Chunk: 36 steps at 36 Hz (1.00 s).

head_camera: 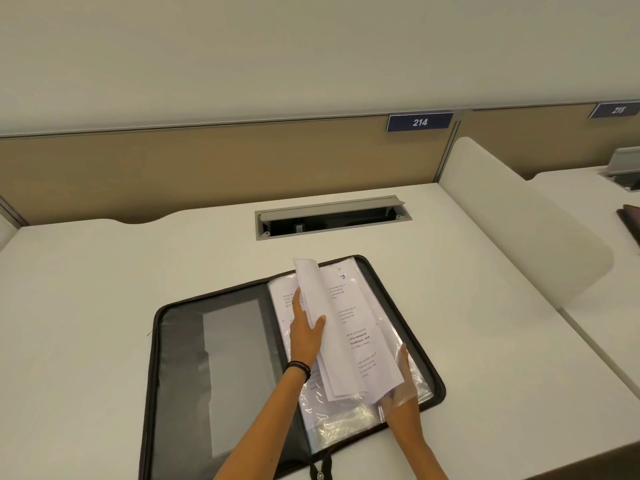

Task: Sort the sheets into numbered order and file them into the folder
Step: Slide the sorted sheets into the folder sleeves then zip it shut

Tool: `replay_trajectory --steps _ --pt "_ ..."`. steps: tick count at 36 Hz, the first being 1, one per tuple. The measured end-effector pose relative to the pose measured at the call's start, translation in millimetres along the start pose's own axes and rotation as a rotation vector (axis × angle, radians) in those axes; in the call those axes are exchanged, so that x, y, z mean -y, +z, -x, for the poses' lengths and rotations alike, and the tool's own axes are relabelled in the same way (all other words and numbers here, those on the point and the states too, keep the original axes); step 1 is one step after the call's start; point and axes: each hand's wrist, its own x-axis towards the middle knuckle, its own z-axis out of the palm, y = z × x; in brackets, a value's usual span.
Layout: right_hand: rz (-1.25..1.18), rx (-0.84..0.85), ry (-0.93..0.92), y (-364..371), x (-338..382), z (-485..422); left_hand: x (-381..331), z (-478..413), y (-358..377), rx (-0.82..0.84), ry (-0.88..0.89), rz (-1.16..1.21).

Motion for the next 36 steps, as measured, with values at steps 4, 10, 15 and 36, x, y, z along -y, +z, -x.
replay_trajectory --steps 4,10,15,36 --pt "-0.02 -0.029 0.049 3.8 2.6 0.0 -4.4 3.3 0.0 0.018 0.047 -0.058" --pt "-0.078 0.047 -0.039 9.8 14.4 3.4 -7.2 1.2 8.4 0.126 0.011 -0.143" --pt "0.118 0.008 -0.17 17.9 25.8 3.2 -15.2 5.6 19.6 0.169 -0.022 -0.213" --pt "0.07 -0.034 -0.082 30.0 38.5 6.1 -18.9 6.0 2.2 0.133 0.055 -0.262"
